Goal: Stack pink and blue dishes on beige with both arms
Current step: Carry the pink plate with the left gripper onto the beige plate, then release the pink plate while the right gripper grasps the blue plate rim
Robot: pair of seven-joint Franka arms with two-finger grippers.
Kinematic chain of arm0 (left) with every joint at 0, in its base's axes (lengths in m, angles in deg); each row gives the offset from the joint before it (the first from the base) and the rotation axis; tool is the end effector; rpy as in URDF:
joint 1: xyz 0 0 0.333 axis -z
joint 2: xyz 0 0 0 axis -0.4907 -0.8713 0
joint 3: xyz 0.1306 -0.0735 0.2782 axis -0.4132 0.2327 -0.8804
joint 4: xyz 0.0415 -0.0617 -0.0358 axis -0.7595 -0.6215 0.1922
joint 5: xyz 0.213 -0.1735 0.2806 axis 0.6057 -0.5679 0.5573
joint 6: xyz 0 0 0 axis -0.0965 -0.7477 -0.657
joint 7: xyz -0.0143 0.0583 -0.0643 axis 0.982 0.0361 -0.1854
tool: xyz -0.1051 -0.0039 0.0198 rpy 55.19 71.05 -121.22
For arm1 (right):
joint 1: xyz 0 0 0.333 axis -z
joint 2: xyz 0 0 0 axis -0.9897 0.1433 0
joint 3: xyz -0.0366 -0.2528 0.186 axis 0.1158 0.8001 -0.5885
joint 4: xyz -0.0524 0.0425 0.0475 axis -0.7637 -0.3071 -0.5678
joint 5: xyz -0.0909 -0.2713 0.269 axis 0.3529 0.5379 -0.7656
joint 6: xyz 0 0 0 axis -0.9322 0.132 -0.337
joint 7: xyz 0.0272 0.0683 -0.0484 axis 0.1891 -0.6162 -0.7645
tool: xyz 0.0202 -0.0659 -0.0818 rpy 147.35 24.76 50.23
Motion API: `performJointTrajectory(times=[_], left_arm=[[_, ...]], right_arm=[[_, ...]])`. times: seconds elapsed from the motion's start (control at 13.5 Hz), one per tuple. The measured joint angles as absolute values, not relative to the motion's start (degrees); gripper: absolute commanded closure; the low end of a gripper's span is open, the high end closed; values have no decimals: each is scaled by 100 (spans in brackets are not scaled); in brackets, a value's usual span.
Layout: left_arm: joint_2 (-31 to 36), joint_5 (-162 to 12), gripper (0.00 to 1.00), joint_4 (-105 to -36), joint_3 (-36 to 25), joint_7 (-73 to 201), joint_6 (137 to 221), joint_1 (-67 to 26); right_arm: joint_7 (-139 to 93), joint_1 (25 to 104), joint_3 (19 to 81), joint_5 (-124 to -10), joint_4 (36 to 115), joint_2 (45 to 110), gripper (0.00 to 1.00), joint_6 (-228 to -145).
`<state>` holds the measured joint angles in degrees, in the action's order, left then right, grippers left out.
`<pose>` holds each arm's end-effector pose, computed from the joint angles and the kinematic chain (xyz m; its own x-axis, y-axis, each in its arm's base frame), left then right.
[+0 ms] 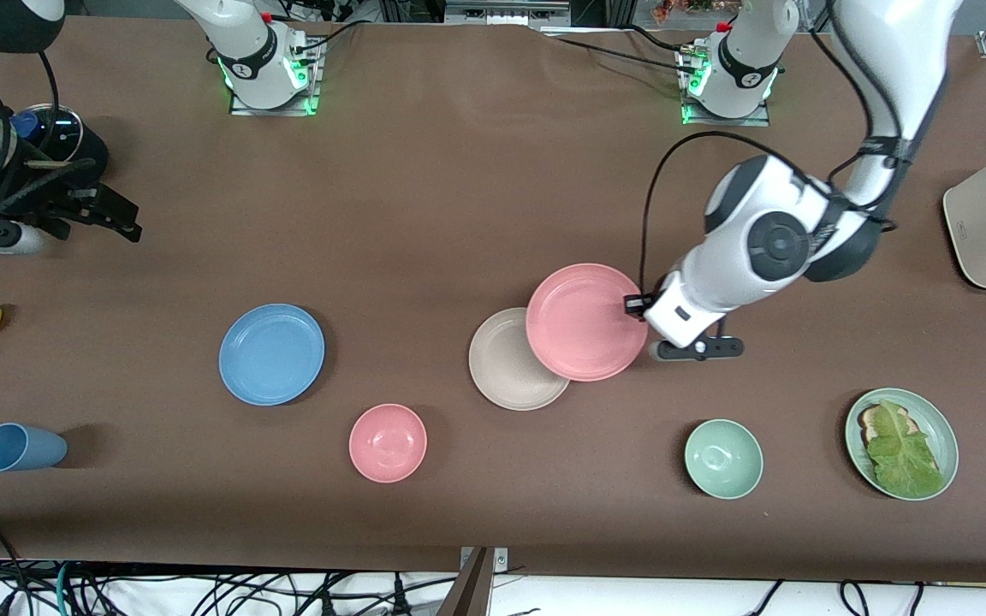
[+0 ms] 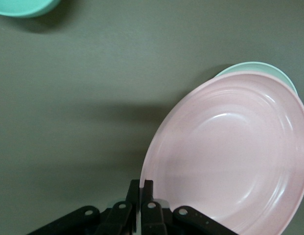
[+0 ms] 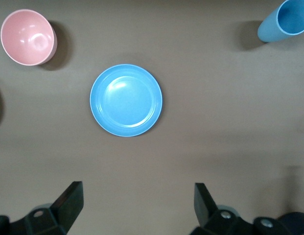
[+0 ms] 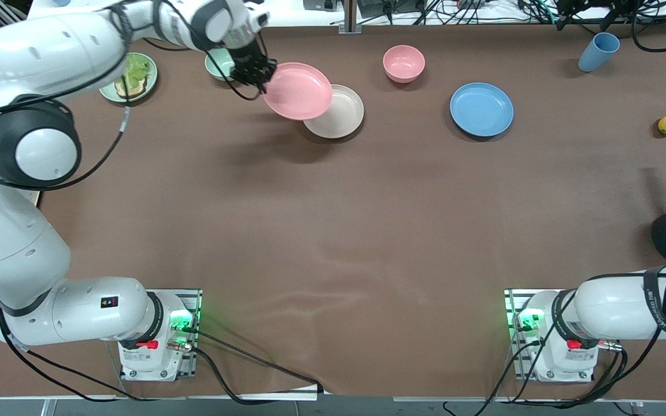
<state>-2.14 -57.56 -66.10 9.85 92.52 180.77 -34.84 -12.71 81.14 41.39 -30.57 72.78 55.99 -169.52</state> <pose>0.6112 -0.2682 0.3389 0.9888 0.0957 -0.1142 0.1093 -0.9869 0.1190 0.5731 0.0384 0.5706 0.9996 -0.0249 0.0099 -0.0248 -0.9997 -0.0065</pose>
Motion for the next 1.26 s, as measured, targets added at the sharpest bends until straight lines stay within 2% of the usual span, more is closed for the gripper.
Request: performJointTrajectory(times=[0.37, 0.59, 1.11, 1.26], left_arm=[[-774, -5168, 100, -6525, 981, 10210, 18574, -3029], [-993, -4914, 100, -6371, 976, 10578, 18612, -2864], [-1481, -4752, 100, -6002, 883, 10876, 18815, -2673], [-1573, -4609, 92, -5969, 859, 10886, 18834, -2672]], right_arm=[[-1610, 8091, 4136, -3057, 7345, 6022, 0, -16991], [-1778, 8092, 4139, -3054, 7357, 6508, 0, -17367], [-2249, 8119, 4210, -3032, 8120, 7392, 0, -19449], [-2292, 8152, 4247, -3032, 8193, 7719, 1, -19996]])
